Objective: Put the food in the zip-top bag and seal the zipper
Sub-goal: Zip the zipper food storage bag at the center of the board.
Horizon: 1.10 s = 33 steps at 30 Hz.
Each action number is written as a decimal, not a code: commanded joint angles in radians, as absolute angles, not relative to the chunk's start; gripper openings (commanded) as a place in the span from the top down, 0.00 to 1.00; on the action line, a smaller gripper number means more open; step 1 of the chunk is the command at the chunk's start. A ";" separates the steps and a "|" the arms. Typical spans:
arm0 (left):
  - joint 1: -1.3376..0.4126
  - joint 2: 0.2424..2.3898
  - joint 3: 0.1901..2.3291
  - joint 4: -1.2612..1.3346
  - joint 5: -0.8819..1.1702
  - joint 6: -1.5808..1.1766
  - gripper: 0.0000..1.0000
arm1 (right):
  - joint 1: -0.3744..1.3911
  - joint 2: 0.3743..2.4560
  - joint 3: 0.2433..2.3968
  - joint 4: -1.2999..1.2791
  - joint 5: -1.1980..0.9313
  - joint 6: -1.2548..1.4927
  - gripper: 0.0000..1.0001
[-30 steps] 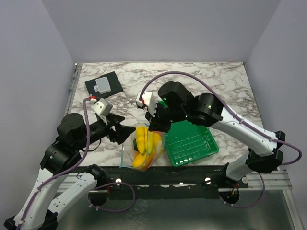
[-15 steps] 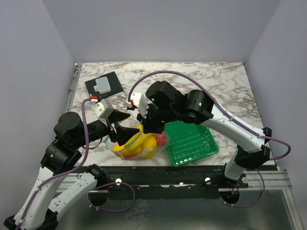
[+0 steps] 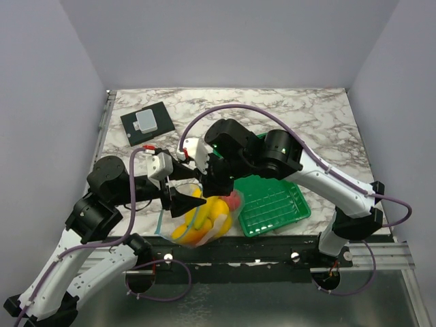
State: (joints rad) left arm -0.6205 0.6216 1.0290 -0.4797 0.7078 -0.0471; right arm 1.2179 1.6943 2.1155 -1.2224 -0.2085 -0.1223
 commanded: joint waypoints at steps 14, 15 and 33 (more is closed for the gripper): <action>-0.693 0.612 0.951 -0.462 0.748 -0.031 0.23 | 1.236 1.647 2.160 -1.233 -0.236 -0.087 0.99; -0.696 0.609 0.948 -0.466 0.741 -0.031 0.24 | 1.235 1.647 2.164 -1.234 -0.227 -0.084 0.99; -0.762 0.618 0.956 -0.555 0.623 -0.005 0.61 | 1.236 1.655 2.227 -1.258 -0.131 -0.013 0.99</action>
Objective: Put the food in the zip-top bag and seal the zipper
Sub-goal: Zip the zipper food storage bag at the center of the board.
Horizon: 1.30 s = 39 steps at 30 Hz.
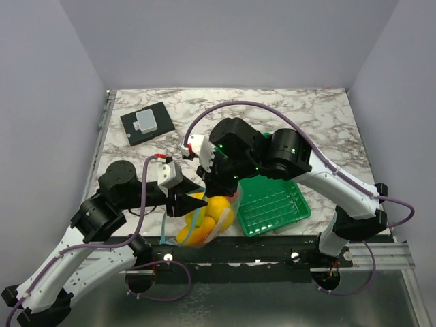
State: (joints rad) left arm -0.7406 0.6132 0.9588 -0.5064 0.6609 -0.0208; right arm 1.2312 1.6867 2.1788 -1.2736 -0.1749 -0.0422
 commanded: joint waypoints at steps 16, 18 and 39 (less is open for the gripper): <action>-0.849 0.630 0.974 -0.604 0.555 0.044 1.00 | 1.236 1.678 2.275 -1.282 -0.004 0.041 0.99; -0.857 0.632 0.977 -0.611 0.553 0.047 1.00 | 1.236 1.678 2.273 -1.284 0.032 0.042 0.99; -0.860 0.666 1.041 -0.637 0.528 0.004 1.00 | 1.236 1.542 2.037 -1.096 0.024 -0.063 0.73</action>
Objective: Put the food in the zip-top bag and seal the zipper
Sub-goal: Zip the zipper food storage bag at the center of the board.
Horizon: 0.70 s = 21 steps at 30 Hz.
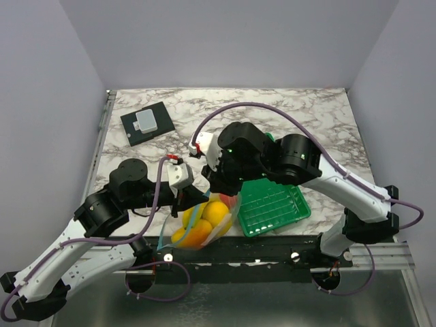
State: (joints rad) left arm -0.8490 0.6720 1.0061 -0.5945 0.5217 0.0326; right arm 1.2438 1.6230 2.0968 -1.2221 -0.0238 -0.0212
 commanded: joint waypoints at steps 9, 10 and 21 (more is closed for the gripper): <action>-0.860 0.657 1.057 -0.636 0.589 0.003 1.00 | 1.236 1.344 1.758 -0.892 -0.135 -0.165 0.42; -0.861 0.656 1.058 -0.637 0.597 0.004 1.00 | 1.237 1.319 1.717 -0.865 -0.162 -0.178 0.41; -0.860 0.649 1.087 -0.641 0.686 0.003 1.00 | 1.236 1.070 1.326 -0.528 -0.351 -0.330 0.34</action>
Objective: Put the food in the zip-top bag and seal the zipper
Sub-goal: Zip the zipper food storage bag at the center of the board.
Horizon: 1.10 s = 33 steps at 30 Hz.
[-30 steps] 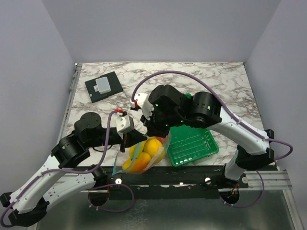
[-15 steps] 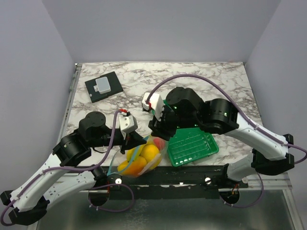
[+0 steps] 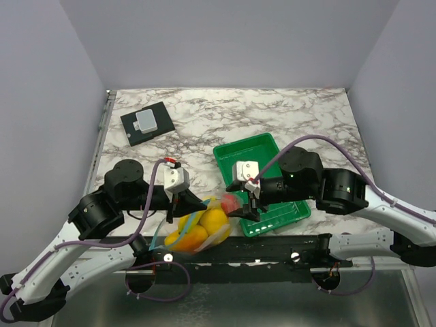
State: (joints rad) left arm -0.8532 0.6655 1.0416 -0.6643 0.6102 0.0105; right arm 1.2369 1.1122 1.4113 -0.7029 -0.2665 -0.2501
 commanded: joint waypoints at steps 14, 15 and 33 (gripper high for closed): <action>-0.859 0.637 1.114 -0.642 0.784 -0.021 1.00 | 1.236 1.096 1.275 -0.405 -0.424 -0.335 0.46; -0.860 0.634 1.114 -0.641 0.788 -0.021 1.00 | 1.236 1.100 1.273 -0.405 -0.431 -0.335 0.48; -0.860 0.647 1.138 -0.641 0.818 -0.015 1.00 | 1.237 1.141 1.278 -0.399 -0.503 -0.313 0.77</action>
